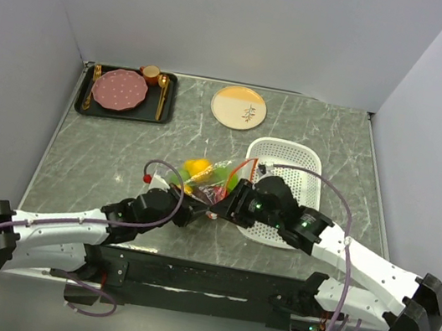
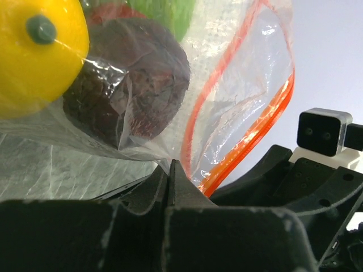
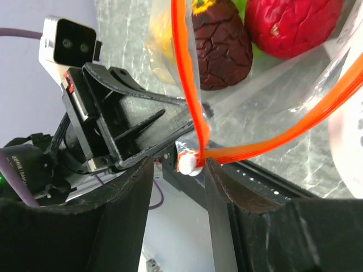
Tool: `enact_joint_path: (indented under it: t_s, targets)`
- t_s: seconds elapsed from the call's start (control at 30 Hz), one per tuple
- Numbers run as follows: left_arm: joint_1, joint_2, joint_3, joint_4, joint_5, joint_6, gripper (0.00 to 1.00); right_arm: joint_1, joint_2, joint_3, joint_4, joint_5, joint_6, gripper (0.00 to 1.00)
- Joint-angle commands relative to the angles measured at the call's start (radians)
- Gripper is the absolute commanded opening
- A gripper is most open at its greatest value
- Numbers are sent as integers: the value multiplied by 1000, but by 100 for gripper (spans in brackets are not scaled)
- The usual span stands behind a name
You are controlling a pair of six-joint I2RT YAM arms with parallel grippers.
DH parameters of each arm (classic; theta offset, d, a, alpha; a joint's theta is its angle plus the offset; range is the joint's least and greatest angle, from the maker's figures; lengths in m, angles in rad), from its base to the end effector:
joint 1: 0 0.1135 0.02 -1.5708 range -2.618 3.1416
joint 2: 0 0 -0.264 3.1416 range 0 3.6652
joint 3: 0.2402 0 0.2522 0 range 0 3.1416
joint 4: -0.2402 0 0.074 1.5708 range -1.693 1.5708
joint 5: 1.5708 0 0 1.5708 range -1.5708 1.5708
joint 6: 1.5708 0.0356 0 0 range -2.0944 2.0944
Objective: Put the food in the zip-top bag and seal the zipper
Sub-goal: Zip the zipper food storage bag at the center of the board.
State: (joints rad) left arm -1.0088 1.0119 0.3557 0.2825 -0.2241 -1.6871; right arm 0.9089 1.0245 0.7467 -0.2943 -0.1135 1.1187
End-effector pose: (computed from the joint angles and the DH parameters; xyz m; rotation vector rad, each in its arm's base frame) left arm 0.1196 -0.1751 0.1957 -0.9227 2.0901 -1.4586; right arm 0.1362 0.1814 0.2704 0.1800 2.4309 1.2012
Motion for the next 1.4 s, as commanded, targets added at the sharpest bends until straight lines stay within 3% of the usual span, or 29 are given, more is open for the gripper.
enact_joint_path:
  t_s: [0.0,0.4,0.83,1.03,1.3,1.37]
  targets:
    - [4,16,39,75,23,21,2,18,-27,-15,59,8,78,49]
    - [7,16,26,89,25,12,2,28,-92,-112,99,5,179,46]
    - [7,37,25,116,51,7,3,12,-53,-76,89,52,158,42]
    - [9,45,23,129,60,1,3,1,-52,-90,107,46,158,31]
    - [9,45,25,126,68,7,3,-10,-66,-106,110,54,159,27]
    - [10,44,23,124,66,6,3,-16,-72,-106,104,55,155,22]
